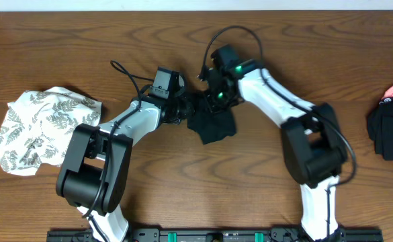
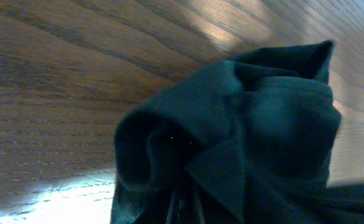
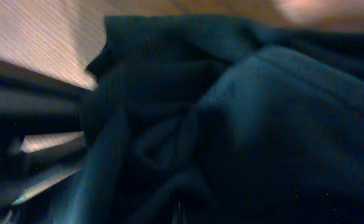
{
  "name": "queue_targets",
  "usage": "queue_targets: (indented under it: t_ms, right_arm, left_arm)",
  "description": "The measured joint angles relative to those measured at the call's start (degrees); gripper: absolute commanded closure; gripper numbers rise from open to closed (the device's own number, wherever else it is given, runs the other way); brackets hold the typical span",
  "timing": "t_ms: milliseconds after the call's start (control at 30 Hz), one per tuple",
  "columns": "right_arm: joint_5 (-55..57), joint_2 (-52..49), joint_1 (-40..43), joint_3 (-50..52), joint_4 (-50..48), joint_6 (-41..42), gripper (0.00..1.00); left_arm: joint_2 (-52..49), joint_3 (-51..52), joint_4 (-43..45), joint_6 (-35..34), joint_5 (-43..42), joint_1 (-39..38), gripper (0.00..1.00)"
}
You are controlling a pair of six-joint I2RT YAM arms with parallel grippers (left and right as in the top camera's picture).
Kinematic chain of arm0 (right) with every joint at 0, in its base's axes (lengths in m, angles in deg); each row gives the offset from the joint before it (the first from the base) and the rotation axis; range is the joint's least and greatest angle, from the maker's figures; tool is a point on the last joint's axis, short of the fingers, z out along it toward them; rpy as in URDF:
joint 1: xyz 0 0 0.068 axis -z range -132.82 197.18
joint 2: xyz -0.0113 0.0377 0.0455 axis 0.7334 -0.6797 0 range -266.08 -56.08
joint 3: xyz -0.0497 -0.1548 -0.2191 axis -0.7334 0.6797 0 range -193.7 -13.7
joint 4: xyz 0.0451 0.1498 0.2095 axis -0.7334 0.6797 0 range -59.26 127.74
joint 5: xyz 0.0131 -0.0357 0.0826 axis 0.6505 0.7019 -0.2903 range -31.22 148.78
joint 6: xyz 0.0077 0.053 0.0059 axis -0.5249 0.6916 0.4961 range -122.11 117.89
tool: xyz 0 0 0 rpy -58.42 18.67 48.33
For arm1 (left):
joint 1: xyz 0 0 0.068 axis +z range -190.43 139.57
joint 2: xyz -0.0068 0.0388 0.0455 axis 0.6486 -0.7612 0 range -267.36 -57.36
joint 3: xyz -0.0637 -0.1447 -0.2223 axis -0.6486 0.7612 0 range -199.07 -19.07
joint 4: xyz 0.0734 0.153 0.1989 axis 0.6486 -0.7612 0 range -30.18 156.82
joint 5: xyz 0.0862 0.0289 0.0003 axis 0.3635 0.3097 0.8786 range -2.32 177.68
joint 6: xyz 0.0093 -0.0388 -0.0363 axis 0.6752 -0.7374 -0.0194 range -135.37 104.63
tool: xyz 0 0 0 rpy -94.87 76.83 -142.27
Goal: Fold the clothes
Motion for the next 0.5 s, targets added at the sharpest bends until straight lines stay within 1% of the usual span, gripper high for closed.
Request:
queue_targets:
  t_ms: [67,200,333,433,500]
  right_arm:
    - [-3.67,-2.12,-0.26,-0.15,-1.38,0.70,0.99]
    - [-6.19,-2.97,-0.09,-0.63,-1.42,1.49,0.99]
    - [-7.91,-3.30,-0.13,-0.68,-1.42,1.68,0.98]
    - [-8.59,-3.30,-0.09,-0.70,-1.05,1.62,0.93]
    - [-8.90,-3.23,-0.02,-0.79,-0.15,1.44,0.91]
  left_arm:
    - [0.00,0.00,-0.55,0.50,0.37,0.04,0.89]
    - [0.04,0.00,-2.12,1.86,1.25,0.20,0.89]
    - [0.98,0.00,-6.73,4.76,3.10,0.35,0.89]
    - [3.56,0.13,-10.12,7.08,5.62,0.35,0.88]
    - [6.34,0.17,-10.75,8.63,6.91,0.42,0.88]
